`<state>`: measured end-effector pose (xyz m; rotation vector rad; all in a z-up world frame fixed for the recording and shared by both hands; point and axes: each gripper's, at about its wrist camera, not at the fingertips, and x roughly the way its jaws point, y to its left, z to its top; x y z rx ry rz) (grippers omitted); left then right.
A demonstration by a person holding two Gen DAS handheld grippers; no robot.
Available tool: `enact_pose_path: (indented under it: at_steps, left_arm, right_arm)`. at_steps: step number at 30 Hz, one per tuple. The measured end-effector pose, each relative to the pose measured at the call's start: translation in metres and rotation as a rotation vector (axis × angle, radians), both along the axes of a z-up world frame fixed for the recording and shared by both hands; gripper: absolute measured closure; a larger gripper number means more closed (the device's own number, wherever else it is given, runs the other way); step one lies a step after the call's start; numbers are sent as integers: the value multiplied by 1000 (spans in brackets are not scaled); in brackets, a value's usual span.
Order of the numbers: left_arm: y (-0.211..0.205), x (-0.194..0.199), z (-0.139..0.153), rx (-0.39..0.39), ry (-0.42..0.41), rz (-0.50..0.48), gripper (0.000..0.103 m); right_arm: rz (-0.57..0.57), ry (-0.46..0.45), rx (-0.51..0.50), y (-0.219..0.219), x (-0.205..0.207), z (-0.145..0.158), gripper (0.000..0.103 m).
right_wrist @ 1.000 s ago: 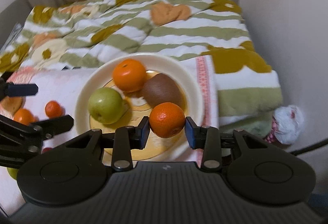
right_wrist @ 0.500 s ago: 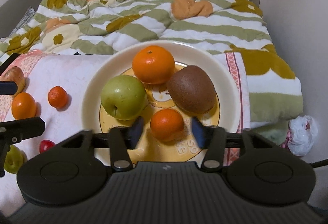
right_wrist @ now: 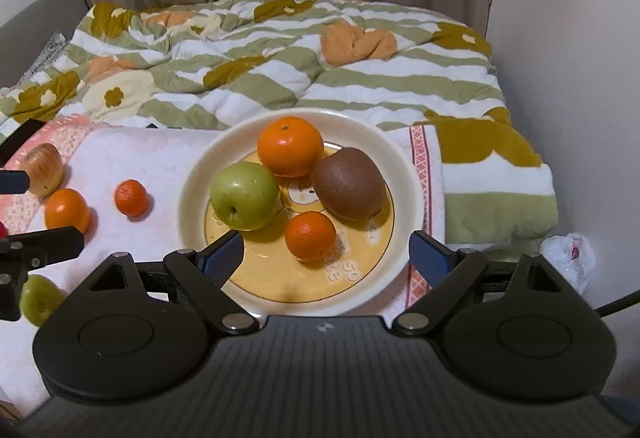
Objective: Organize fruits
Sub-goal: 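Move both tools back over the remaining fruits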
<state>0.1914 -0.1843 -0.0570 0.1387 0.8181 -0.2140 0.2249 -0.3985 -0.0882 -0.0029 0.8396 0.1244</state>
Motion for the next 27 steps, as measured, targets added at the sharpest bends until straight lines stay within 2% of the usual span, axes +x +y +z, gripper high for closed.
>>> enact_pose_path:
  at_steps: [7, 13, 20, 27]
  left_arm:
    - [12, -32, 22, -42, -55, 47, 0]
    - [29, -65, 37, -33, -106, 102, 0]
    - [57, -92, 45, -15, -105, 171, 0]
    - [100, -111, 43, -7, -96, 220, 0]
  right_arm:
    - [8, -40, 6, 6, -31, 29, 0]
    - [42, -92, 8, 17, -59, 52, 0]
    - [96, -88, 50, 42, -83, 65, 0]
    - [97, -64, 78, 81, -103, 66, 0]
